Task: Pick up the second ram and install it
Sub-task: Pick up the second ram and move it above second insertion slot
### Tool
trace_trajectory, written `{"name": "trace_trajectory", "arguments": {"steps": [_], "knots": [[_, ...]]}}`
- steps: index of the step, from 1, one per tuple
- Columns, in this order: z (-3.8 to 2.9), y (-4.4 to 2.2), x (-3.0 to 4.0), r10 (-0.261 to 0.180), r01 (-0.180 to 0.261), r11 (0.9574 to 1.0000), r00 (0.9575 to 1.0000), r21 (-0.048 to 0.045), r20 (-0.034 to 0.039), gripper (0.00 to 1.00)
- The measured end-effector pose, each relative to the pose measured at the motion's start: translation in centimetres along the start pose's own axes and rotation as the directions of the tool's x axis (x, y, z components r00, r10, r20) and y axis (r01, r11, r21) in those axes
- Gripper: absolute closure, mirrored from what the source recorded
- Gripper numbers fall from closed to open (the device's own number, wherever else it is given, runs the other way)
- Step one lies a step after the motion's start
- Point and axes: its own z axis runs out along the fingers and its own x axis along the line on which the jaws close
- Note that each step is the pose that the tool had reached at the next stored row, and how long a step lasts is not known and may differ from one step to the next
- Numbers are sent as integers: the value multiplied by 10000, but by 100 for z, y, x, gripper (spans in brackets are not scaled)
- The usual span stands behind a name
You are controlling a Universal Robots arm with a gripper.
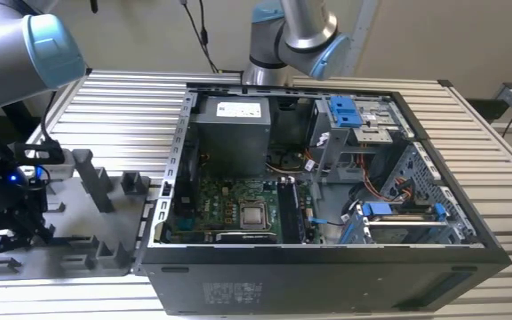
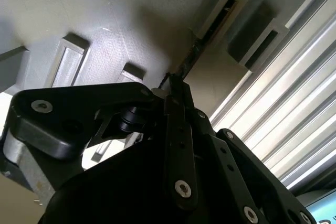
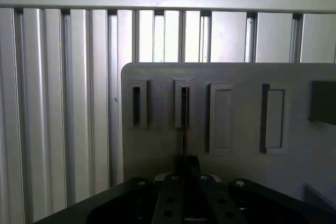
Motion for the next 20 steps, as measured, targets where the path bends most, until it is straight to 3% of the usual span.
{"name": "trace_trajectory", "arguments": {"steps": [9,15,20], "knots": [[-9,1,-1,1,-1,10000,10000,7,6,87],[-129,-2,-1,5,-5,10000,10000,1,1,87],[-177,-4,-2,8,-8,10000,10000,0,0,87]]}}
